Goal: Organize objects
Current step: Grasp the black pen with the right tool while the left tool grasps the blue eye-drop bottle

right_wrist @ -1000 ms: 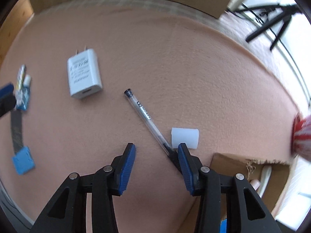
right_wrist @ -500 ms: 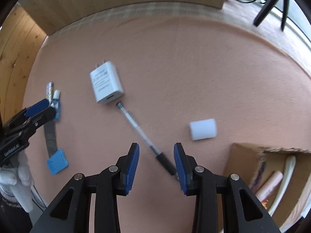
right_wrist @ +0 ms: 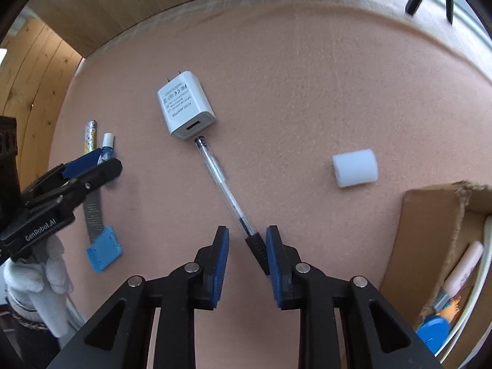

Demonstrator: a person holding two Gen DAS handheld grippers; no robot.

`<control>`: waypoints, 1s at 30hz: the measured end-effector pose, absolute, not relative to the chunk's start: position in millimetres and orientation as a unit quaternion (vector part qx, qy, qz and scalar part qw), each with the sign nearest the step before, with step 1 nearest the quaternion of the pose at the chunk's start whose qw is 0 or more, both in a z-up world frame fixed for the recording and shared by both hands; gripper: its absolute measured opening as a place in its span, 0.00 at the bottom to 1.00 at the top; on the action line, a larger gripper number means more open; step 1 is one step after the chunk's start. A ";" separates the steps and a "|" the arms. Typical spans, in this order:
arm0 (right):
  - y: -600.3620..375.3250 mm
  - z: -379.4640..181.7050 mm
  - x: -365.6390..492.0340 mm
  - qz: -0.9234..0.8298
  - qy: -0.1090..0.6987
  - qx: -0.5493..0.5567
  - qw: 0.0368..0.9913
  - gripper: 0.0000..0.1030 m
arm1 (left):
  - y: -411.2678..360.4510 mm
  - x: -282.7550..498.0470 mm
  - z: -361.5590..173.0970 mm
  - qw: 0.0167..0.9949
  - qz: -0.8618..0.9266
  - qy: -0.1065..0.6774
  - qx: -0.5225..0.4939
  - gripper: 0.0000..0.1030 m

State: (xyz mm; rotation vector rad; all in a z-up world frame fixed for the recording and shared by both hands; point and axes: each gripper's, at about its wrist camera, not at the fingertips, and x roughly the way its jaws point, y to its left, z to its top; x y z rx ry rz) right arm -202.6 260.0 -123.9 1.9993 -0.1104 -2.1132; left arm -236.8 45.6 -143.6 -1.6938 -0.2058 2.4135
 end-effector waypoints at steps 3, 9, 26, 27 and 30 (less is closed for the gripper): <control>264.1 -132.2 -192.9 -0.731 -0.018 0.674 0.108 0.22 | 50.2 -234.0 -143.5 0.082 0.818 -0.051 -0.567 0.47; 253.8 -129.6 -172.8 -0.755 0.007 0.648 0.102 0.12 | 43.1 -225.7 -143.6 0.071 0.823 -0.076 -0.559 0.33; 287.4 -118.5 -103.9 -0.762 -0.194 0.602 0.139 0.10 | 84.9 -183.5 -134.3 0.111 0.813 -0.112 -0.561 0.33; 292.8 -114.3 -100.8 -0.764 -0.201 0.597 0.140 0.10 | 88.3 -184.2 -131.9 0.114 0.813 -0.113 -0.560 0.33; 302.0 -104.0 -94.1 -0.771 -0.214 0.583 0.139 0.10 | 103.4 -184.4 -120.9 0.129 0.815 -0.119 -0.552 0.33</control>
